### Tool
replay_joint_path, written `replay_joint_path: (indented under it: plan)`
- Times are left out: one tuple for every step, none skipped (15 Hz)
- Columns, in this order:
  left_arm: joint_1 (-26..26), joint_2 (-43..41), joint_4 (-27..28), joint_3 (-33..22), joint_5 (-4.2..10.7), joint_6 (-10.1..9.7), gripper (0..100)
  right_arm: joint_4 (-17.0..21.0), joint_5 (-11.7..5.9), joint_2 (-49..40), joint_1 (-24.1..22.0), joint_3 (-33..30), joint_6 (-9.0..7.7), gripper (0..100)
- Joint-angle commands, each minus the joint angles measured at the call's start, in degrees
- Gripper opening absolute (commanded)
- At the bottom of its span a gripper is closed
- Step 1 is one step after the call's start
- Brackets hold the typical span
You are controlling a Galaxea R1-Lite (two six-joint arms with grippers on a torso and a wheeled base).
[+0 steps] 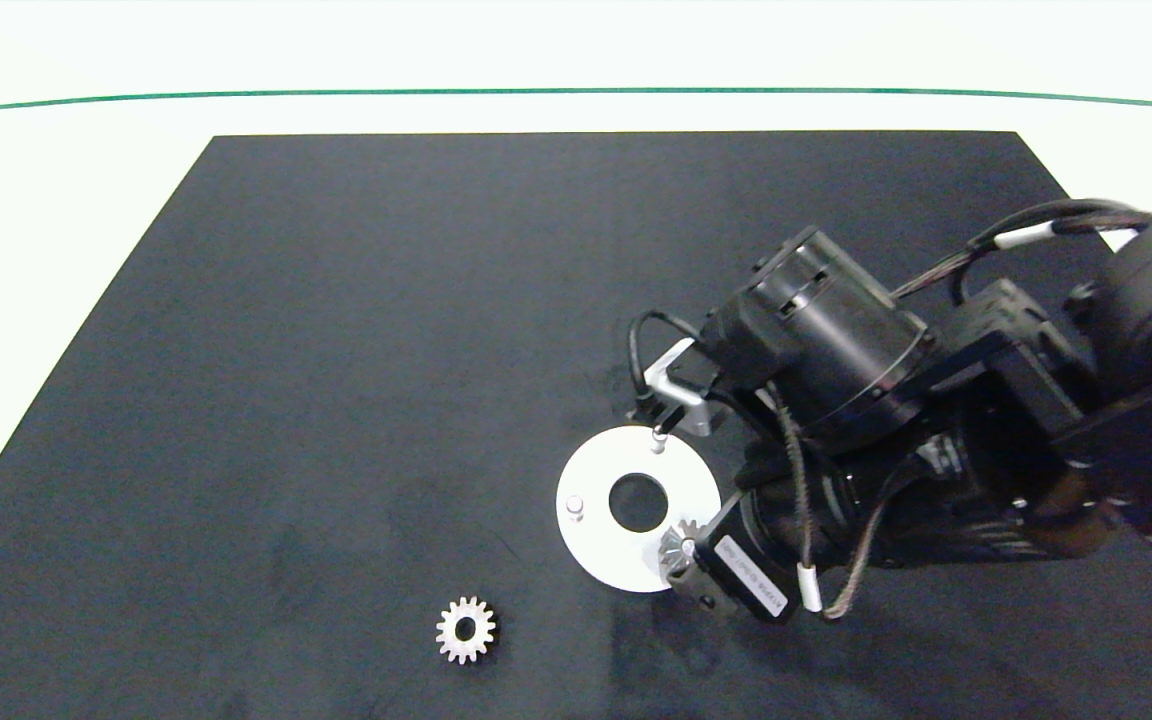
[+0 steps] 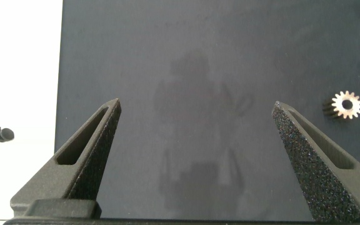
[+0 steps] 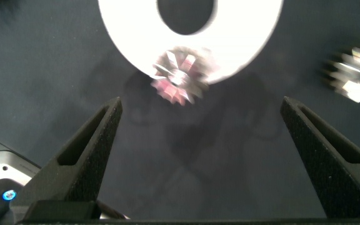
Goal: Install three planetary gears onto the carrier pins
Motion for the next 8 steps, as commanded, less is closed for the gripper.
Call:
replay_joint_path:
  plan:
    - [0.0, -0.1, 0.1, -0.1, 0.01, 0.10, 100, 0.9, 0.21, -6.0, -6.2, 2.2, 0.20, 100]
    - [0.0, -0.1, 0.1, -0.1, 0.01, 0.10, 100, 0.8, 0.65, -6.5, -8.8, 3.2, 0.20, 100]
    - [0.0, -0.1, 0.1, -0.1, 0.01, 0.10, 100, 0.8, 1.53, -7.0, -10.6, 3.3, 0.11, 100]
    - [0.0, -0.2, 0.1, -0.1, 0.01, 0.10, 100, 0.6, 2.06, -6.6, -13.1, 2.8, -0.24, 100]
    - [0.0, -0.2, 0.1, -0.2, 0.01, 0.10, 100, 0.6, 2.23, -6.1, -15.3, 1.7, -0.77, 100]
    - [0.0, -0.3, 0.1, -0.3, 0.01, 0.10, 100, 0.6, 2.32, -5.5, -16.3, 1.3, -0.85, 100]
    - [0.0, -0.4, 0.1, -0.3, 0.01, 0.10, 100, 0.4, 2.50, -5.4, -16.9, 1.5, -0.77, 100]
    - [0.0, -0.4, 0.1, -0.2, 0.01, 0.01, 100, -0.4, 2.58, -5.3, -17.5, 1.4, -0.68, 100]
